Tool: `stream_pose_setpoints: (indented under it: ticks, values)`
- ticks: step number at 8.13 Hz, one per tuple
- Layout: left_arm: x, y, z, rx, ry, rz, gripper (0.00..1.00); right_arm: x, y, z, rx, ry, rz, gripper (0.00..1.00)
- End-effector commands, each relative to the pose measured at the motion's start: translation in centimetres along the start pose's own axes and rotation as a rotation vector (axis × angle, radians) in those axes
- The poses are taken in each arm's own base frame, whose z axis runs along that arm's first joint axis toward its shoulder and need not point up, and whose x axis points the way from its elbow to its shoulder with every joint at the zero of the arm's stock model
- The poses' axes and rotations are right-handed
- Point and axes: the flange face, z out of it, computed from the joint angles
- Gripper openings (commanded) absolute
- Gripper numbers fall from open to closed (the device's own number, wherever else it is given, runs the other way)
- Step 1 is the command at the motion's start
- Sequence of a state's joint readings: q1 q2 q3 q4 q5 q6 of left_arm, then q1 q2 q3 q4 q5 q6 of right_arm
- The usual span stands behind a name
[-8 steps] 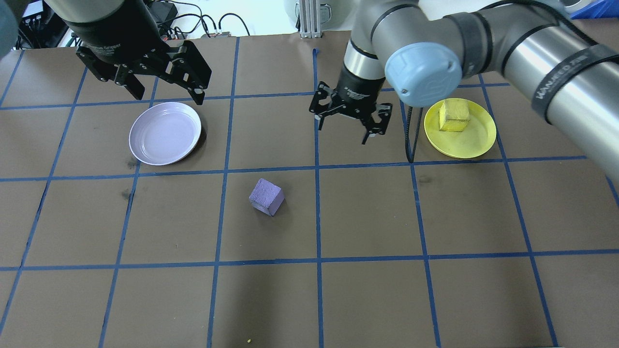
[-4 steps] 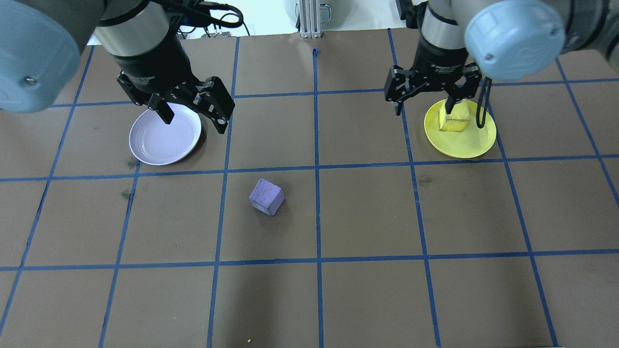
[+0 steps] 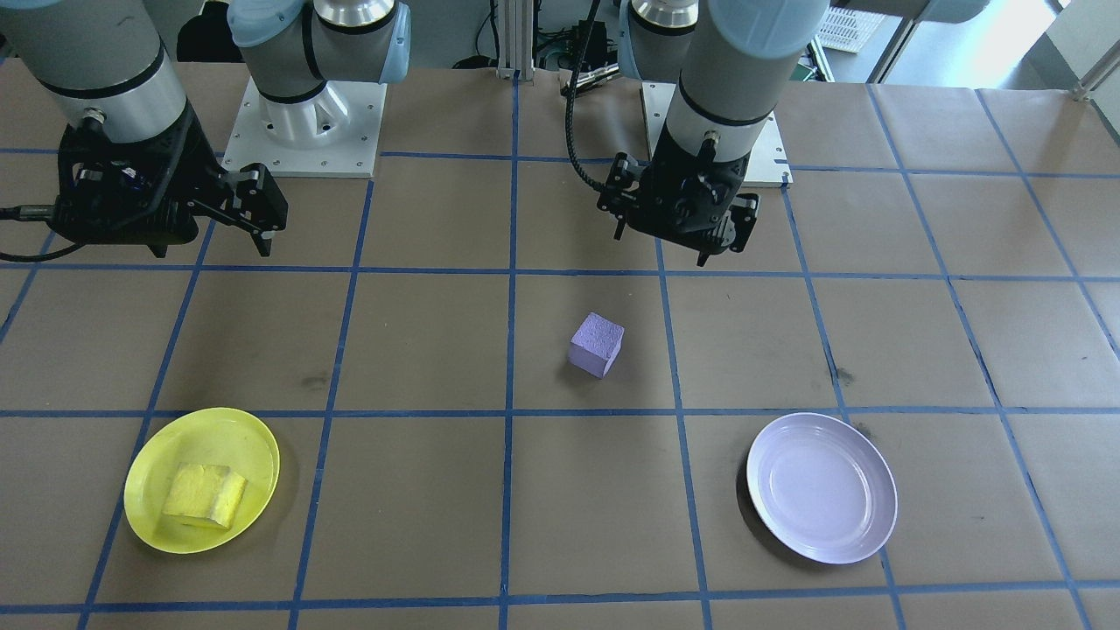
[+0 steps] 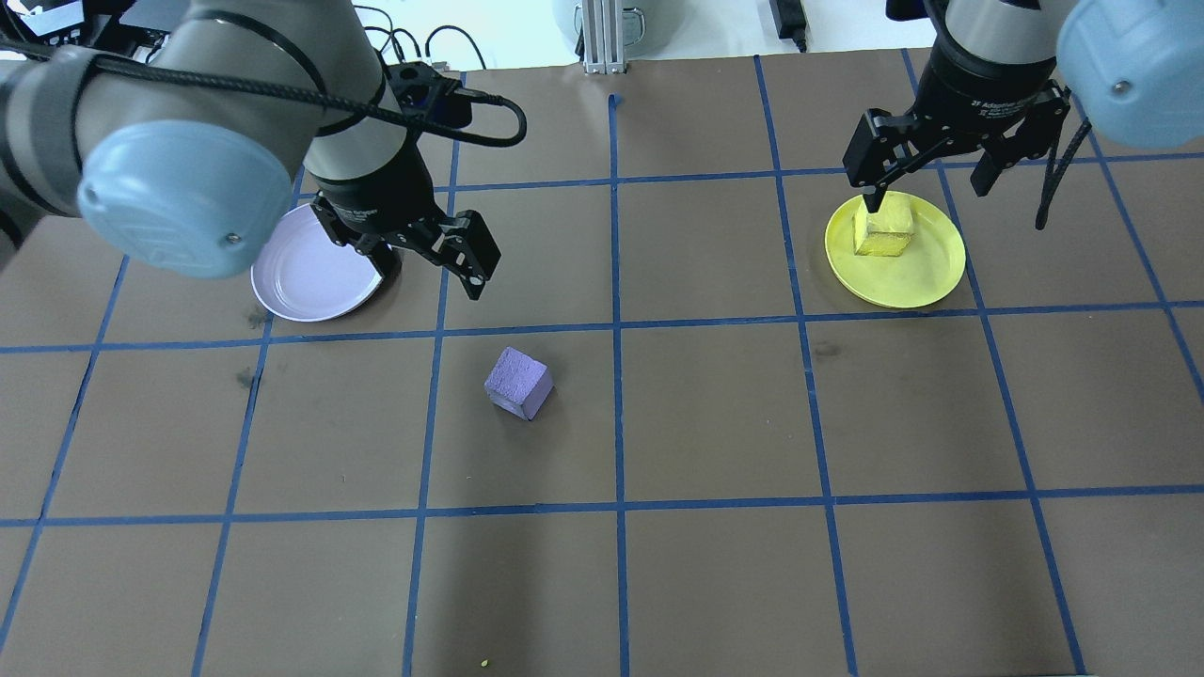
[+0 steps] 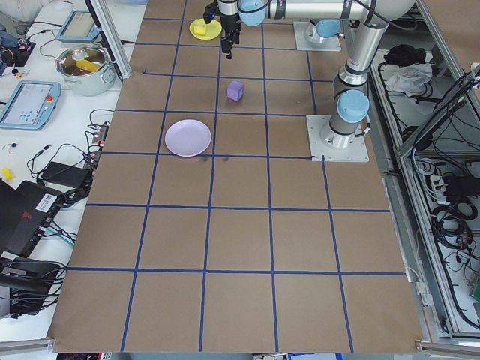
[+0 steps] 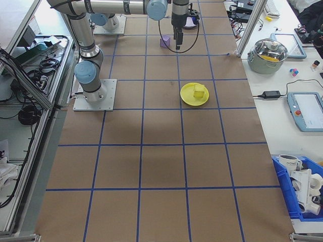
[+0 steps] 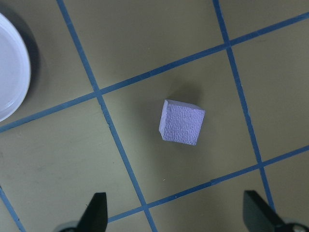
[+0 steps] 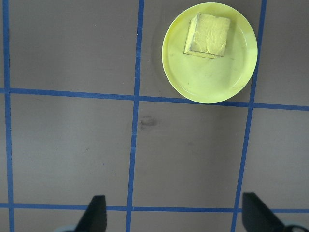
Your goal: Sort blocks by color into plates
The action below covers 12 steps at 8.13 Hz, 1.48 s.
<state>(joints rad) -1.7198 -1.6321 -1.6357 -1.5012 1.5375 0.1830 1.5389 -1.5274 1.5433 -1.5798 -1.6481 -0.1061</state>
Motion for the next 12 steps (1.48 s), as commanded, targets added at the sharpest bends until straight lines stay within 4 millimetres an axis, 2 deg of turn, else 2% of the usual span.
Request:
stream_pose_setpoints:
  ticks: [1, 3, 4, 5, 6, 7, 9, 12]
  values:
    - [-0.1, -1.0, 5.5, -0.056, 0.011, 0.029, 1.0, 0.3, 0.2, -0.2, 0.001, 0.01, -0.012, 1.0]
    - [1.4, -2.4, 8.4, -0.083, 0.012, 0.07, 1.0, -0.1, 0.5, -0.5, 0.013, -0.013, -0.011, 1.0]
    - [2.3, -3.9, 11.0, -0.091, 0.011, 0.091, 1.0, -0.6, 0.5, 0.0, 0.006, -0.063, -0.013, 1.0]
    - [3.0, -5.2, 14.6, -0.131, 0.015, 0.119, 1.0, -0.6, 0.9, -0.4, 0.018, -0.063, -0.007, 1.0]
    - [4.2, -6.3, 17.1, -0.133, 0.012, 0.172, 1.0, -0.7, 1.5, -1.3, 0.041, -0.064, 0.002, 1.0]
    - [4.9, -6.3, 17.6, -0.131, 0.006, 0.195, 1.0, -0.7, 1.7, -1.2, 0.038, -0.061, 0.004, 1.0]
    - [4.9, -5.5, 18.2, -0.112, 0.0, 0.218, 0.99, -0.6, 1.7, -1.0, 0.037, -0.06, -0.009, 1.0]
    - [4.3, -3.7, 21.1, -0.088, -0.004, 0.238, 0.98, -0.7, 1.7, -0.9, 0.034, -0.06, -0.012, 1.0]
